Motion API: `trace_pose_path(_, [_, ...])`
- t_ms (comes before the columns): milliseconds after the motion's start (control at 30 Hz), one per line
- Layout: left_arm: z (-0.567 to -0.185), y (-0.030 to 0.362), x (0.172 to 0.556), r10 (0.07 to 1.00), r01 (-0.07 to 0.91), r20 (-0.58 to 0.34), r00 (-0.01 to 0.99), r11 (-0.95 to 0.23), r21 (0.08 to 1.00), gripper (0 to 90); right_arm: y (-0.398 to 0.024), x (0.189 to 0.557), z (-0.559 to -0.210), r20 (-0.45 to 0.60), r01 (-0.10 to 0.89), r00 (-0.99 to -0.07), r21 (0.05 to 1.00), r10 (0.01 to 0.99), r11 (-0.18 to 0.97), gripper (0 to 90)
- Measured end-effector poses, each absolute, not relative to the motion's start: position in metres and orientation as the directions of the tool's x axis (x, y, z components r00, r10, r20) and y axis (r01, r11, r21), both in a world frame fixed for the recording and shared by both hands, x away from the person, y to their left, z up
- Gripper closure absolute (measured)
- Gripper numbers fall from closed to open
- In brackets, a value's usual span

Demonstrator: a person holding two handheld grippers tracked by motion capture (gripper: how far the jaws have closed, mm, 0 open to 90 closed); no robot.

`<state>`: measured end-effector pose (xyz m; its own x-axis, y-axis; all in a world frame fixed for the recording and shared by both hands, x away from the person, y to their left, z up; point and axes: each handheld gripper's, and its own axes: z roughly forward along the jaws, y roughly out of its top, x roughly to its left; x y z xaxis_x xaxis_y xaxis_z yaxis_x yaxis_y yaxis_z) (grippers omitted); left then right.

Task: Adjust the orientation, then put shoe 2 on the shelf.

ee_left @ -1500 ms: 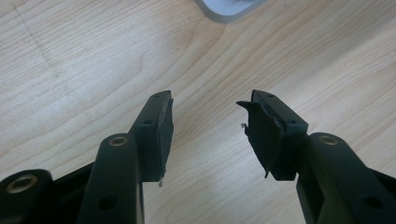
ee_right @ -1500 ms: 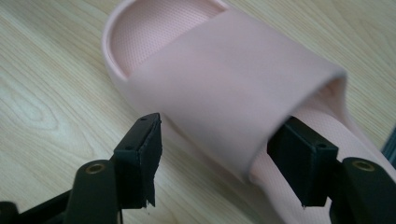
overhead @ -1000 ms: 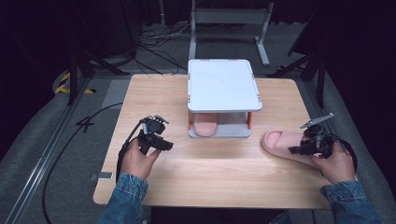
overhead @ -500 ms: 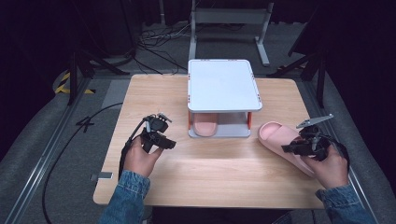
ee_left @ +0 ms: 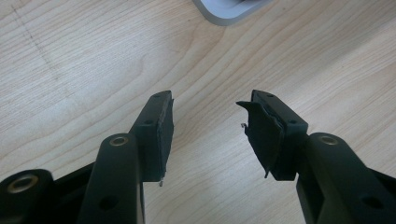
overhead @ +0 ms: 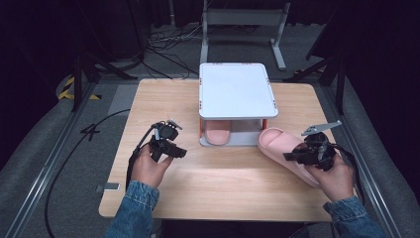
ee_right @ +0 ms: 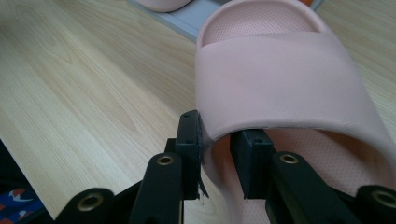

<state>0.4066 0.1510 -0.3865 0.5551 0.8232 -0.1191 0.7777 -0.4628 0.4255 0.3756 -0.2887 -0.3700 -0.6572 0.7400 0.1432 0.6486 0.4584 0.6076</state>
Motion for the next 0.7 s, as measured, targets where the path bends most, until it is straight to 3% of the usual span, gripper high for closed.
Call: trace_pose_path(700, [-0.387,0.174,0.393,0.860,0.809,-0.124,0.496,-0.405,0.427,51.0,-0.225,0.417,-0.381,0.086,0.600,-0.681,0.634,0.727,0.487,72.8])
